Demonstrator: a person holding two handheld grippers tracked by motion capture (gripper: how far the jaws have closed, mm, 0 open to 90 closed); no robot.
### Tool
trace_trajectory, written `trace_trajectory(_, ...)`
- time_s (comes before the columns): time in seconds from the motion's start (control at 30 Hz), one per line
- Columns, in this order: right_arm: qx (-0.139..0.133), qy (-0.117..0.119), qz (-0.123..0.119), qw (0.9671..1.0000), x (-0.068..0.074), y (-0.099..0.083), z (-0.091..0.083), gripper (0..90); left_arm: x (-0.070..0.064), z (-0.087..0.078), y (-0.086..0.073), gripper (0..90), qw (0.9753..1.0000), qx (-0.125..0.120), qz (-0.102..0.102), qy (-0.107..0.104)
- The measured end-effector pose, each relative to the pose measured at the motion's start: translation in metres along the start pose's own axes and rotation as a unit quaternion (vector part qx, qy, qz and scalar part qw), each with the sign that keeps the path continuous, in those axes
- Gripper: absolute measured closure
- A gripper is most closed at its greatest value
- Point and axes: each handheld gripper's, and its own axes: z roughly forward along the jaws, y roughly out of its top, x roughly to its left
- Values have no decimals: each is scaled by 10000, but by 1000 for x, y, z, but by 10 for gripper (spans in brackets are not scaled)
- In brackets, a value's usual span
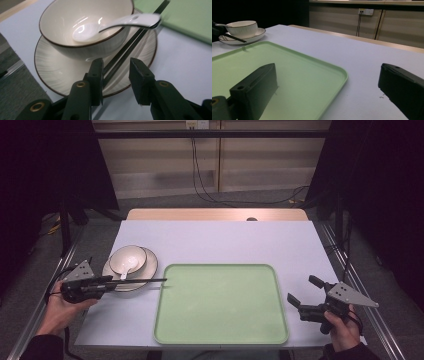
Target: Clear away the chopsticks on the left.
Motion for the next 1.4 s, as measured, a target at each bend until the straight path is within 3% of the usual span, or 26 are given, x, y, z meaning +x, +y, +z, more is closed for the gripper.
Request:
trace_trajectory(0.07, 21, 30, 11, 10000, 0, 0, 0, 17, 1, 2, 1, 640, 9999, 102, 85, 62)
trace_trajectory(0.13, 23, 26, 15, 10000, 0, 0, 0, 13, 1, 3, 3, 655, 10000, -20, 90, 23)
trace_trajectory(0.2, 29, 10, 26, 10000, 0, 0, 1, 12, 0, 6, 6, 680, 9995, 148, 262, -62)
trace_trajectory(0.53, 64, 53, 40, 10000, 0, -1, 1, 12, -1, 12, 7, 728, 9995, 117, 287, -46)
trace_trajectory(0.7, 84, 66, 45, 9999, 0, -1, 1, 12, -4, 14, 8, 726, 9985, 269, 458, -130)
trace_trajectory(0.83, 88, 77, 52, 9999, 0, -1, 1, 11, -5, 16, 7, 739, 9986, 271, 440, -139)
trace_trajectory(1.07, 89, 72, 66, 9999, 1, -1, 2, 11, -6, 18, 15, 758, 9957, 506, 715, -310)
trace_trajectory(1.17, 96, 79, 68, 9999, 1, -1, 2, 11, -6, 22, 19, 769, 9933, 615, 850, -488)
trace_trajectory(1.4, 91, 64, 63, 9999, 0, -1, 2, 11, -7, 25, 24, 823, 9904, 734, 960, -669)
